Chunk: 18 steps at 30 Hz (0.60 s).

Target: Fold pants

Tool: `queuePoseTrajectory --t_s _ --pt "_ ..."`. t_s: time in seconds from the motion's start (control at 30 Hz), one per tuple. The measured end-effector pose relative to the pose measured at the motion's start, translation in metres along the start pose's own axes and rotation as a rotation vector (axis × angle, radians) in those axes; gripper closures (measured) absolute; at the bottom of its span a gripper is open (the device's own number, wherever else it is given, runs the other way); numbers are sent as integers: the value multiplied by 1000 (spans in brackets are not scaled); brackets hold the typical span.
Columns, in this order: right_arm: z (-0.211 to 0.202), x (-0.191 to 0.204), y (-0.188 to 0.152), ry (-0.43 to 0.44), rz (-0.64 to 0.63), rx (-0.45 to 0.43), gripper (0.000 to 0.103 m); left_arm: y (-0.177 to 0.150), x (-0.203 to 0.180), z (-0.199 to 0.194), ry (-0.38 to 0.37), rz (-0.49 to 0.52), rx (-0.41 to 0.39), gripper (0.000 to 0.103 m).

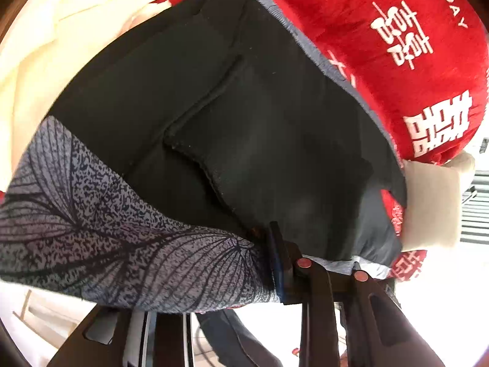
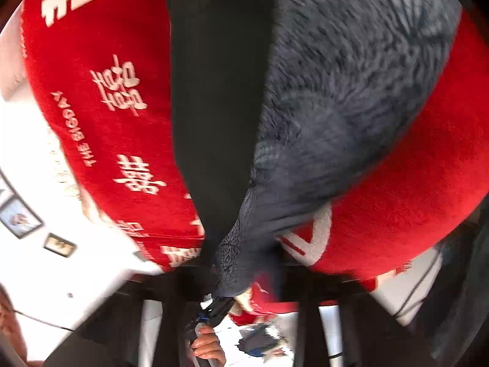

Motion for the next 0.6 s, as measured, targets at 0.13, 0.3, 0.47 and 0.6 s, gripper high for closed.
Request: queuePoseTrajectory --t_s 0.13,0.3,0.47,0.6 --pt "-10 47 -3 -184 -182 11 97 -4 -8 -8 34 44 -31 73" --pt "-16 113 1 -251 -361 29 97 4 -31 -27 22 89 -57 73" --pt "-8 165 24 -283 -463 72 97 33 -59 -39 3 81 -94 73" --pt "11 202 58 -314 -546 119 97 72 -83 -38 0 83 -140 73"
Point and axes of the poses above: each gripper's, at about its wrist camera, not at the fingertips, and z roughly the way its jaws point, x to its left, y to its top, the point moved 4 cm from there along z, roughly the way its jaws point, and after that the axes turned 5 degrees about -y, right-handed, at the moved point
